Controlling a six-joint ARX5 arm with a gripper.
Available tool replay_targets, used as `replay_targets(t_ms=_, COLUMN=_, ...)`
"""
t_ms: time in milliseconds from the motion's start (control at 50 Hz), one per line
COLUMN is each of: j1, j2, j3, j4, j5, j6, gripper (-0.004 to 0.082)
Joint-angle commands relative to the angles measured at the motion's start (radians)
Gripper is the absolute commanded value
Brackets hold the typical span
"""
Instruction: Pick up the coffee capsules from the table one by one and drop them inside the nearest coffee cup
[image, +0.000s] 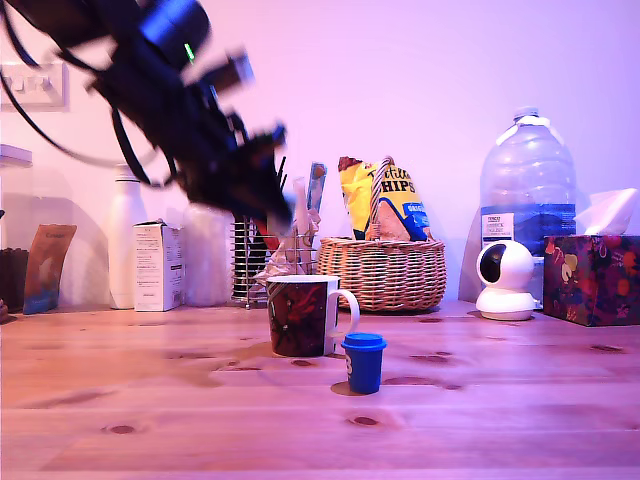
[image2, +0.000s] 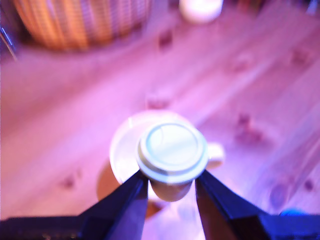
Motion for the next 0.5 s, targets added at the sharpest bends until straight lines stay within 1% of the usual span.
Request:
replay_targets(t_ms=0, j1=-0.003, j2=0.023, j3=0.050, j4=-0.014, j5=-0.007, j6=0.006, gripper=0.0195)
replay_targets(t_ms=180, j1=-0.007, j2=0.089, j3=0.155, j4=-0.113, j5=-0.032, j6=0.032, gripper=0.0195)
replay_targets(t_ms=360, j1=-0.014, j2=0.153, j3=0.254, j4=-0.208, j5=-0.033, j6=0.043, gripper=0.0195)
replay_targets(t_ms=380, j1=-0.016, j2=0.160, j3=0.264, j4=-0.216, j5=-0.033, j6=0.049, gripper=0.0195)
replay_targets(t_ms=480, j1=-0.020, j2=0.195, j3=0.313, j4=-0.261, j5=-0.034, j6=0.051, gripper=0.0195)
